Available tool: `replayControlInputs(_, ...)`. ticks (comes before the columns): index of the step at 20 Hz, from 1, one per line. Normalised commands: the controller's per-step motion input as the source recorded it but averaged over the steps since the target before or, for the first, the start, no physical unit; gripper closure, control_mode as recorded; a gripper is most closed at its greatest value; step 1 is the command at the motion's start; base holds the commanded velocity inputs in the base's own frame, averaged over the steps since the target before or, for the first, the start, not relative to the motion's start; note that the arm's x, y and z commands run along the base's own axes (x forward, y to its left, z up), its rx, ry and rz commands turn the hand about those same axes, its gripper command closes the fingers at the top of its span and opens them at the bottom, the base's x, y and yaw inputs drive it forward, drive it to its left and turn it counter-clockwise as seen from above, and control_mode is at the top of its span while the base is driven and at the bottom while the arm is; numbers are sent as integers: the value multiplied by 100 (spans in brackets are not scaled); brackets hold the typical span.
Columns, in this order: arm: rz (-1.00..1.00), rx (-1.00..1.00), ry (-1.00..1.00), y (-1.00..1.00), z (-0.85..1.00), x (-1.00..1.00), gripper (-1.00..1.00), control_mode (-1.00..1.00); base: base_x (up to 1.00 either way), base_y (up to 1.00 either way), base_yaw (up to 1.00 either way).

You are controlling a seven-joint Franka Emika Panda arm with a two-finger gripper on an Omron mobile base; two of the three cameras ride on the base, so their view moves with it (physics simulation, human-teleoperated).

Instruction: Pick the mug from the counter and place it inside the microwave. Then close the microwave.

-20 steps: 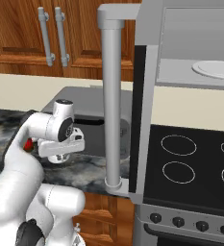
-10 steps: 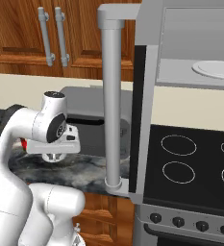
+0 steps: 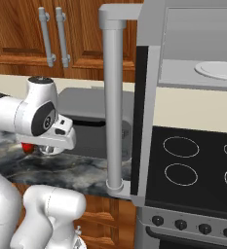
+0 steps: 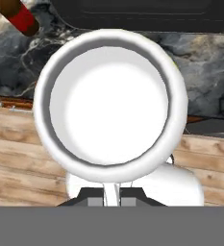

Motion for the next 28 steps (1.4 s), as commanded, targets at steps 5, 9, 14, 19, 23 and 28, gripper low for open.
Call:
replayControlInputs(5,-5,0,-14,-3,50,-61,100,-100,0,0,0)
replayControlInputs(9,-3,0,-18,-3,50,-42,100,-100,0,0,0)
replayControlInputs(14,-1,0,-13,0,29,-31,100,-100,0,0,0)
replayControlInputs(19,0,0,0,0,0,0,100,-100,0,0,0)
replayControlInputs(23,0,0,0,0,0,0,100,-100,0,0,0)
replayControlInputs(28,-3,0,-2,0,0,-34,100,-100,0,0,0)
